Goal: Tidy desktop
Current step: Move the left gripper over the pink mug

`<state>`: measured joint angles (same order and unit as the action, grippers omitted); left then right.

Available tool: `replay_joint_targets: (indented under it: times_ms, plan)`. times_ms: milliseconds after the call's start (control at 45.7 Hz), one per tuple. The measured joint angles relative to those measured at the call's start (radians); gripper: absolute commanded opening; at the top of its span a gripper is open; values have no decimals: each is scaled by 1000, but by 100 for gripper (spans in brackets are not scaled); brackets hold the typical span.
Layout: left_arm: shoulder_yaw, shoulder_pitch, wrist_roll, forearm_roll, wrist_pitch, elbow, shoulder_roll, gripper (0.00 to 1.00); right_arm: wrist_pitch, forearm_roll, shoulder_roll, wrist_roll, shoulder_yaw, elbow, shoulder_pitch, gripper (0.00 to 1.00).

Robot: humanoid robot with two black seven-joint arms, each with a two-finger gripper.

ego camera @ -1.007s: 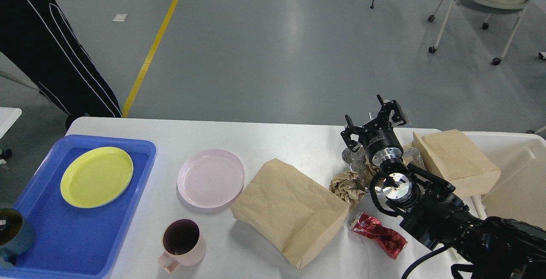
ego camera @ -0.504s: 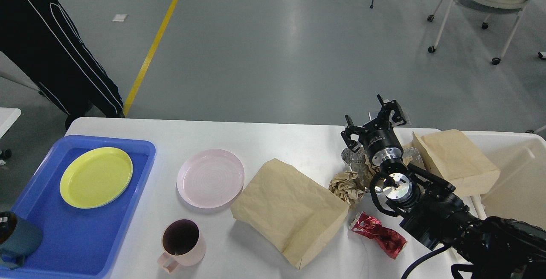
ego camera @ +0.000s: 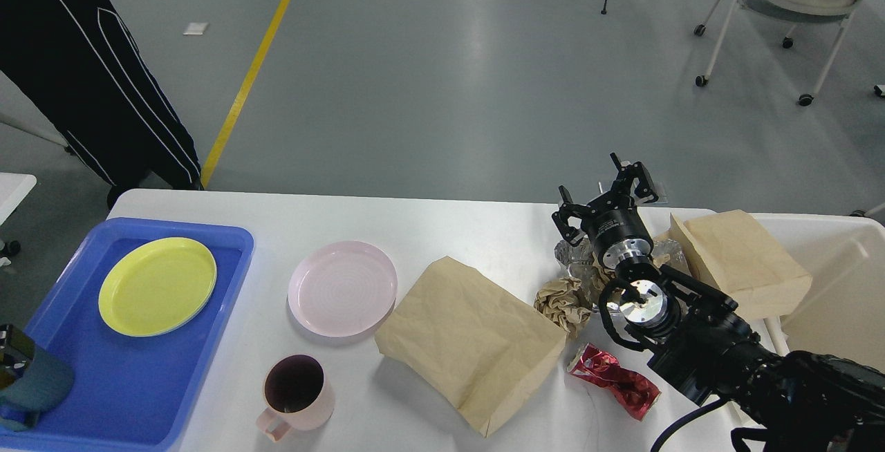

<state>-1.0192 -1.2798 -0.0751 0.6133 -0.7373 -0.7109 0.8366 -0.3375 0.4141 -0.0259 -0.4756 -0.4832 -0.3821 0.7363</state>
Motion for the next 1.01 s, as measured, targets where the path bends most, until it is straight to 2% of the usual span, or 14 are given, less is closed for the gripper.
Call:
replay_joint_targets:
  times_ms: [197,285,460,657,1007]
  plan:
    - [-8,-209,0,11,-197,32,2,97,0,0,0,0,0,0,0,100]
    - [-2,-334,0,10,-219,36,-2,97,0,0,0,0,0,0,0,100]
    - [38,-506,-3,-22,-223,24,-50,97,0,0,0,0,0,1,0,100]
    - [71,-561,0,-139,-223,19,-169,97,0,0,0,0,0,2,0,100]
    - [74,-546,11,-249,-223,-15,-364,95,0,0,0,0,0,0,0,100]
